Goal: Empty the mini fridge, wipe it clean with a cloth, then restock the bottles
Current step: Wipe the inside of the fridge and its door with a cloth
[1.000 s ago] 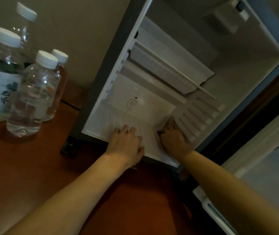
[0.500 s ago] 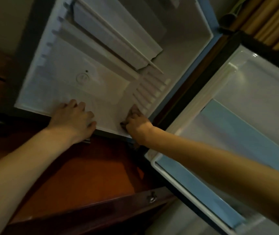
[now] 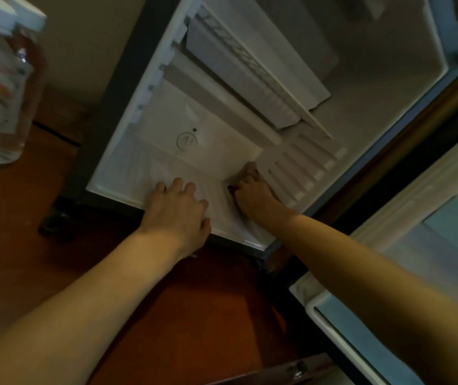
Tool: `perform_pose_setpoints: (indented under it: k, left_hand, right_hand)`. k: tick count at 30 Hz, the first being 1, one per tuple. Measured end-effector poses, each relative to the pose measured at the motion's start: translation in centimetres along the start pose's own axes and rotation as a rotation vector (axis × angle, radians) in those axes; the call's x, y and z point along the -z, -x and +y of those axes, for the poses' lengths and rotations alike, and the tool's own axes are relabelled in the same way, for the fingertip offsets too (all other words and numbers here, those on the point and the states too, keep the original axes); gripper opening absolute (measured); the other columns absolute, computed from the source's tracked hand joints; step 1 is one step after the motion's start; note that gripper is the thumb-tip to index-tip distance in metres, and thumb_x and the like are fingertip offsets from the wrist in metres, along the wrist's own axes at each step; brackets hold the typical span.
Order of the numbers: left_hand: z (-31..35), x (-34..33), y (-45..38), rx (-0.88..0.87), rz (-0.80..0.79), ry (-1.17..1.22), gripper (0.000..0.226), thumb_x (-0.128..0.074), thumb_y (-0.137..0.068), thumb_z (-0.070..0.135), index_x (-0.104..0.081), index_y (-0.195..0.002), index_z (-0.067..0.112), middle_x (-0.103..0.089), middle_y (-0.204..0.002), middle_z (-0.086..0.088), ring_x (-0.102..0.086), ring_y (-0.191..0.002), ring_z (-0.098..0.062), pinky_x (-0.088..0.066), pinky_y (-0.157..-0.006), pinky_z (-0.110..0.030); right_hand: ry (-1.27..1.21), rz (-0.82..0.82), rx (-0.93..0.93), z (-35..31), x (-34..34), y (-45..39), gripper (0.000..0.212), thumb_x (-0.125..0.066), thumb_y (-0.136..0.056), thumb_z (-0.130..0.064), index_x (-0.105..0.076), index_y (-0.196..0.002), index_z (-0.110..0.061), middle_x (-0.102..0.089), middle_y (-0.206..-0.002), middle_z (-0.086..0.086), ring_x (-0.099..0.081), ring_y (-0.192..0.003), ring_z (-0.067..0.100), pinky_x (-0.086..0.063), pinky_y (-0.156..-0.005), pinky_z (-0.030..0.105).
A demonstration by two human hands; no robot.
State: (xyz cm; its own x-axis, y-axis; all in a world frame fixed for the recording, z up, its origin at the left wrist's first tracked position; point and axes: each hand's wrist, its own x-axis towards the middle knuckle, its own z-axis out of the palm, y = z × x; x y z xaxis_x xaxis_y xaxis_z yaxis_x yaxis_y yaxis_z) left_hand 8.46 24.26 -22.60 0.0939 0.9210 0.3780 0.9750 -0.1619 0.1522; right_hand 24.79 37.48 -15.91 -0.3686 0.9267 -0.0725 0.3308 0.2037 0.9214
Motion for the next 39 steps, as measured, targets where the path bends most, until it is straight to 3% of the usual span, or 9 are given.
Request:
perform_pose_setpoints:
  k: [4, 8, 14, 18, 21, 26, 30, 34, 39]
  left_hand:
    - [-0.1, 0.1, 0.1, -0.007, 0.006, 0.008, 0.047, -0.028, -0.102, 0.052, -0.053, -0.135, 0.027, -0.045, -0.137, -0.006, -0.036, -0.130, -0.028, -0.034, -0.102, -0.044]
    - [-0.1, 0.2, 0.4, -0.009, 0.000, 0.011, 0.048, -0.028, -0.102, 0.053, -0.054, -0.135, 0.028, -0.046, -0.138, -0.005, -0.037, -0.130, -0.028, -0.035, -0.101, -0.042]
    - [-0.3, 0.1, 0.6, -0.013, -0.015, 0.031, 0.049, -0.027, -0.103, 0.054, -0.056, -0.134, 0.029, -0.046, -0.137, -0.003, -0.038, -0.128, -0.026, -0.035, -0.103, -0.041]
    - [-0.3, 0.1, 0.6, -0.023, -0.018, 0.050, 0.048, -0.027, -0.104, 0.051, -0.055, -0.135, 0.027, -0.045, -0.139, -0.005, -0.036, -0.130, -0.027, -0.033, -0.105, -0.043]
    - [-0.3, 0.1, 0.5, -0.023, -0.011, 0.040, 0.047, -0.028, -0.104, 0.051, -0.055, -0.134, 0.026, -0.045, -0.138, -0.005, -0.036, -0.130, -0.027, -0.033, -0.105, -0.043]
    - [0.0, -0.1, 0.3, -0.019, -0.001, 0.003, 0.048, -0.028, -0.104, 0.052, -0.054, -0.133, 0.026, -0.044, -0.139, -0.005, -0.035, -0.132, -0.028, -0.034, -0.104, -0.043]
    - [-0.2, -0.3, 0.3, -0.027, 0.020, 0.013, 0.047, -0.029, -0.103, 0.052, -0.055, -0.131, 0.024, -0.044, -0.139, -0.006, -0.034, -0.132, -0.029, -0.033, -0.105, -0.044]
    - [-0.4, -0.3, 0.2, -0.036, 0.041, 0.020, 0.048, -0.029, -0.102, 0.053, -0.056, -0.131, 0.026, -0.046, -0.136, -0.005, -0.037, -0.128, -0.027, -0.033, -0.103, -0.043]
    - [-0.5, -0.2, 0.4, -0.040, 0.041, 0.024, 0.048, -0.029, -0.100, 0.055, -0.057, -0.131, 0.030, -0.047, -0.132, -0.002, -0.039, -0.126, -0.025, -0.035, -0.100, -0.040]
  right_hand:
    - [-0.035, -0.028, 0.003, -0.2, -0.6, 1.4, 0.048, -0.032, -0.106, -0.026, -0.032, -0.152, -0.014, -0.039, -0.152, 0.013, -0.031, -0.140, 0.039, -0.002, -0.120, 0.056]
    - [-0.118, -0.174, -0.024, -1.0, 1.0, 6.4, 0.051, -0.033, -0.107, -0.026, -0.025, -0.154, -0.012, -0.027, -0.158, 0.015, -0.021, -0.145, 0.039, -0.017, -0.119, 0.051]
    - [0.100, -0.249, 0.055, -1.4, 1.6, 9.6, 0.082, -0.064, -0.091, -0.041, -0.022, -0.155, -0.013, -0.028, -0.157, 0.016, -0.025, -0.142, 0.040, -0.007, -0.120, 0.057]
    - [-0.139, -0.182, 0.007, -1.3, 0.6, 6.7, 0.047, -0.043, -0.103, -0.022, -0.039, -0.148, -0.009, -0.039, -0.151, 0.016, -0.035, -0.137, 0.035, -0.029, -0.114, 0.048]
    - [-0.218, -0.090, -0.044, -1.1, 0.4, 3.8, 0.042, -0.035, -0.105, -0.020, -0.046, -0.142, -0.005, -0.045, -0.146, 0.019, -0.037, -0.136, 0.036, -0.020, -0.116, 0.054]
    - [0.026, -0.063, 0.031, -0.2, 0.0, 0.0, 0.042, -0.041, -0.101, -0.025, -0.050, -0.140, -0.012, -0.055, -0.136, 0.012, -0.043, -0.130, 0.036, -0.006, -0.118, 0.060]
    - [0.029, 0.110, 0.073, 0.1, -0.3, -1.7, 0.026, -0.061, -0.092, -0.028, -0.070, -0.111, -0.013, -0.068, -0.106, 0.009, -0.058, -0.109, 0.036, -0.024, -0.113, 0.062]
    - [0.082, 0.058, 0.078, 0.5, -1.6, -0.4, 0.045, -0.038, -0.102, -0.029, -0.047, -0.144, -0.016, -0.056, -0.134, 0.011, -0.047, -0.125, 0.038, -0.011, -0.117, 0.059]
    - [0.093, 0.030, 0.096, 2.2, -0.8, 4.3, 0.045, -0.040, -0.104, -0.028, -0.042, -0.147, -0.018, -0.038, -0.152, 0.012, -0.032, -0.139, 0.037, -0.019, -0.116, 0.055]
